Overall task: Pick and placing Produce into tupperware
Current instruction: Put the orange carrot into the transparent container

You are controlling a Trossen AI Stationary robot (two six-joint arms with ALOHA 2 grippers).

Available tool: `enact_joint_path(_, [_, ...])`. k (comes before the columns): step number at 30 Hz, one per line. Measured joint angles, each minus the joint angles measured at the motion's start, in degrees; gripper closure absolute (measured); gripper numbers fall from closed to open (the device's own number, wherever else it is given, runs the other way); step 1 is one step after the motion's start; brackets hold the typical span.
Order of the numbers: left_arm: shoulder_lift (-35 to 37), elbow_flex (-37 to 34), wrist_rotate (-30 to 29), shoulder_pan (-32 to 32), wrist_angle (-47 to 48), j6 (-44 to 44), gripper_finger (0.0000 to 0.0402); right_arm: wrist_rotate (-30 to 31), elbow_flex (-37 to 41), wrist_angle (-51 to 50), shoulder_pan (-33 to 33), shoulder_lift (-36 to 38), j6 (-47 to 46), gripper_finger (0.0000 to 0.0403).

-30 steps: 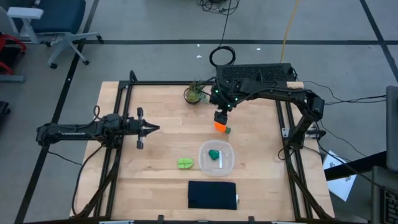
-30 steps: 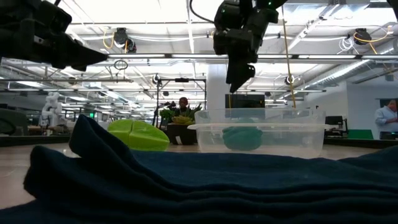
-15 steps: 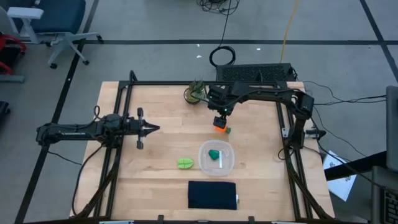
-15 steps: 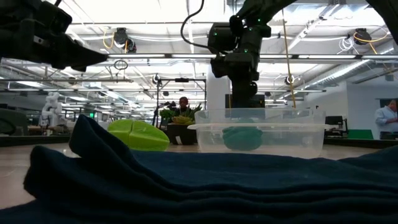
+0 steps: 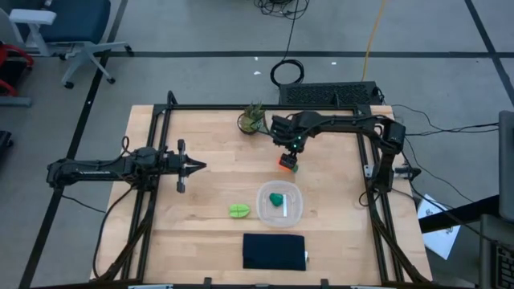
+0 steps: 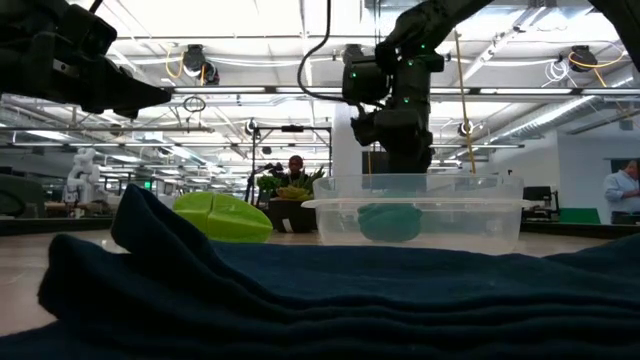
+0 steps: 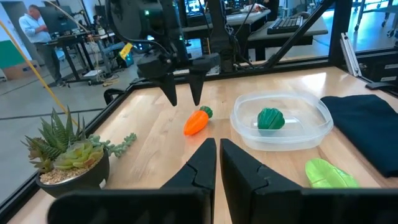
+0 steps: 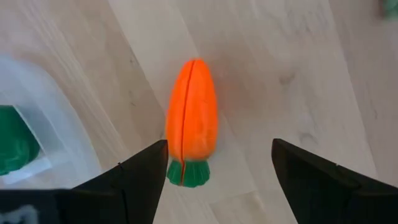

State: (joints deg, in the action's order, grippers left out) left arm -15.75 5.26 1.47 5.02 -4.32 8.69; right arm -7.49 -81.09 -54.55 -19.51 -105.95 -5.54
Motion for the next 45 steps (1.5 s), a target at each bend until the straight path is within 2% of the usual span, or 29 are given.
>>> enact_joint_path(39, [0.00,0.00,0.00,0.00,0.37,0.09,0.0376,-1.68,11.03,14.08,2.38,0.02,-2.51,0.0124])
enact_joint_path(45, [0.00,0.00,0.00,0.00,0.35,0.09,0.0376,-1.66,12.84,16.32,2.38,0.02,-0.97,0.0148])
